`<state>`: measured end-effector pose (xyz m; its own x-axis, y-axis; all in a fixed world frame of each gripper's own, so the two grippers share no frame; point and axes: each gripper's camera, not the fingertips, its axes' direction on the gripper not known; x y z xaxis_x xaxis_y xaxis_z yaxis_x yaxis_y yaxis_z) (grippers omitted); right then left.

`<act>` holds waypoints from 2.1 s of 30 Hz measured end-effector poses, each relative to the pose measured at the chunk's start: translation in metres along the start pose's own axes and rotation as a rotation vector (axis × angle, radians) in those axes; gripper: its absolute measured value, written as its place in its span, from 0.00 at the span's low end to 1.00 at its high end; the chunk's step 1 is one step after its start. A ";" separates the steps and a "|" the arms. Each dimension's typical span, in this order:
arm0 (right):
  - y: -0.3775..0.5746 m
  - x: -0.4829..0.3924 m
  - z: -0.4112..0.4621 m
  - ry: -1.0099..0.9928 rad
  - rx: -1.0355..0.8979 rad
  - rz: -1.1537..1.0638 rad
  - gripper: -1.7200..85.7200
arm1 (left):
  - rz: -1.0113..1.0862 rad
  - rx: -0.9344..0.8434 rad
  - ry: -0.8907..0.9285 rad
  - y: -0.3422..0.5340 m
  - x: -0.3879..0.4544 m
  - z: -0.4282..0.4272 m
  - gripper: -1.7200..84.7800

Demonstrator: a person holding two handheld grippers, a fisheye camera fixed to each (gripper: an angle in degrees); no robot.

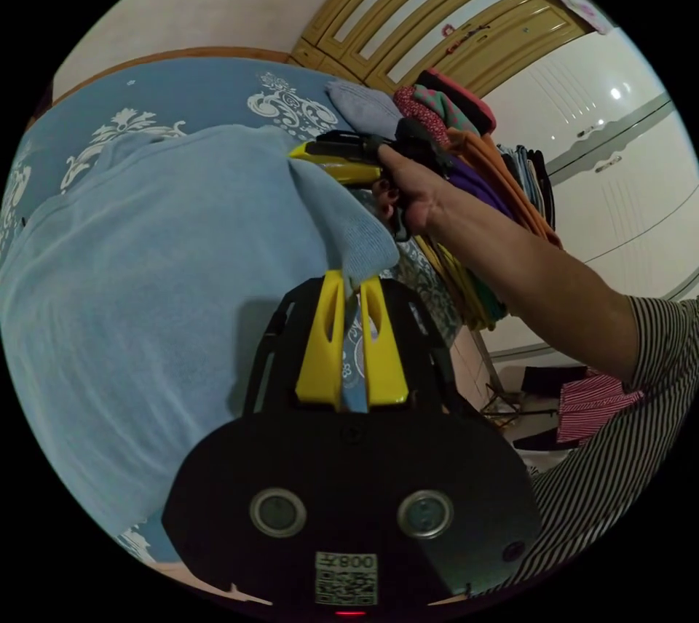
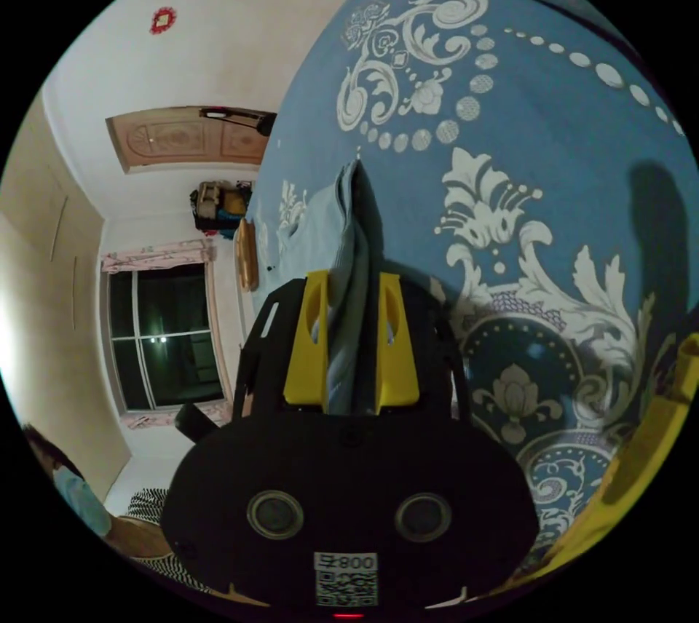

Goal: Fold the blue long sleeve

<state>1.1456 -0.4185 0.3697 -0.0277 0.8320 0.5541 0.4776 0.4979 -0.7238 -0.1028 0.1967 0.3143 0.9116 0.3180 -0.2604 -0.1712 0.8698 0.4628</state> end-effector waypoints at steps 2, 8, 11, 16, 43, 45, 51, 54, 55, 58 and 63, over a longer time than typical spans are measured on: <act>-0.007 0.002 0.012 -0.009 -0.011 -0.005 0.12 | 0.010 -0.008 0.004 0.002 0.006 -0.001 0.06; -0.021 0.020 0.047 -0.029 -0.020 0.017 0.08 | 0.009 -0.018 0.009 0.005 0.021 -0.016 0.05; -0.022 0.031 0.061 -0.072 -0.008 0.022 0.06 | 0.037 -0.044 -0.010 0.005 0.034 -0.025 0.05; -0.018 0.043 0.085 -0.135 0.020 0.016 0.06 | 0.047 -0.046 -0.015 0.007 0.054 -0.055 0.05; 0.046 -0.140 0.489 0.023 -0.142 -0.523 0.05 | -0.481 0.547 0.088 0.181 -0.034 -0.515 0.04; 0.049 -0.138 0.526 0.055 -0.178 -0.525 0.05 | -0.526 0.563 0.100 0.194 -0.042 -0.533 0.04; 0.055 -0.119 0.626 0.127 -0.255 -0.522 0.05 | -0.661 0.623 0.186 0.229 -0.066 -0.589 0.04; 0.055 -0.108 0.667 0.161 -0.278 -0.529 0.05 | -0.716 0.646 0.208 0.241 -0.074 -0.615 0.04; 0.055 -0.104 0.683 0.173 -0.289 -0.533 0.05 | -0.730 0.645 0.209 0.244 -0.076 -0.624 0.04; 0.056 -0.093 0.719 0.217 -0.318 -0.549 0.05 | -0.765 0.652 0.239 0.251 -0.078 -0.646 0.04; 0.058 -0.072 0.766 0.259 -0.364 -0.556 0.05 | -0.784 0.648 0.248 0.261 -0.073 -0.682 0.04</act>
<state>0.5028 -0.2621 -0.0265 -0.1644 0.3706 0.9141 0.7176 0.6807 -0.1470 -0.4694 0.6576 -0.1238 0.5656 -0.1157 -0.8165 0.7347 0.5205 0.4351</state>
